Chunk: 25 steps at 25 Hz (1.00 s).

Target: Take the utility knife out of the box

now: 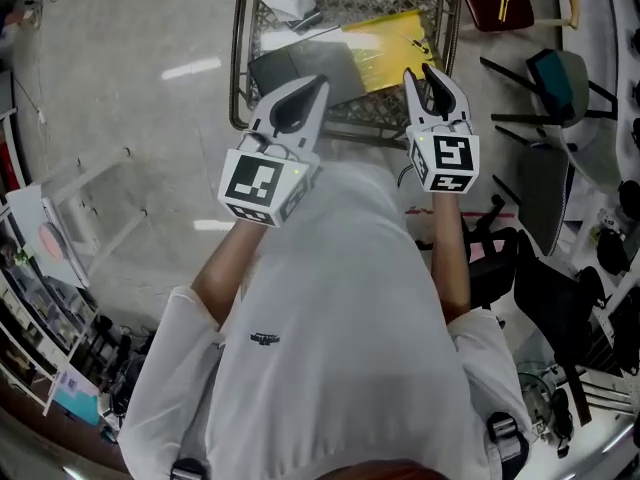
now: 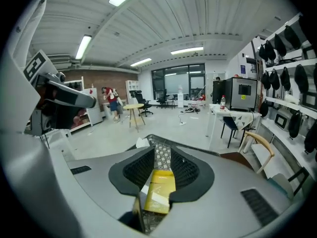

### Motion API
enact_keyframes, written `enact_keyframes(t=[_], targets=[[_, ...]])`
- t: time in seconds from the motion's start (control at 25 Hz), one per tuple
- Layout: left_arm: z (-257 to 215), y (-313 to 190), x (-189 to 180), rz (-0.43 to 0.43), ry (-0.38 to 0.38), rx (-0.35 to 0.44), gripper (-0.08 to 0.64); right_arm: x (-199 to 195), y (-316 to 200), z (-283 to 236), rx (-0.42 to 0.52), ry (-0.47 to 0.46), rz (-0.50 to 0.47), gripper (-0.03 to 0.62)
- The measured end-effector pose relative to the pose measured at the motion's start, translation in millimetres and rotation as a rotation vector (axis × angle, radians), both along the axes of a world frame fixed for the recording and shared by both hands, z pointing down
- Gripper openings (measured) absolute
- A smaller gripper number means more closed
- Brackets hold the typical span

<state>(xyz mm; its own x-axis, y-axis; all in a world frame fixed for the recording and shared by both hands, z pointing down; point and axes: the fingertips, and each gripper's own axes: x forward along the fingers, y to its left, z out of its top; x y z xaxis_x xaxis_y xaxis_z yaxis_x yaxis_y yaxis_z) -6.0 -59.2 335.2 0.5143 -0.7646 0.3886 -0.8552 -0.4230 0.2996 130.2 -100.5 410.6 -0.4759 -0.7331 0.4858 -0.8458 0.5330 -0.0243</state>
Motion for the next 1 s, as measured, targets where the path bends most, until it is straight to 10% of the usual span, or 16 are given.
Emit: enact_keyframes(t=[1.0], targets=[[102.3, -43.8, 24.5, -0.081, -0.025, -0.145, 0.002, 17.6, -87.2, 219.1, -0.296, 0.373, -0.252, 0.12]])
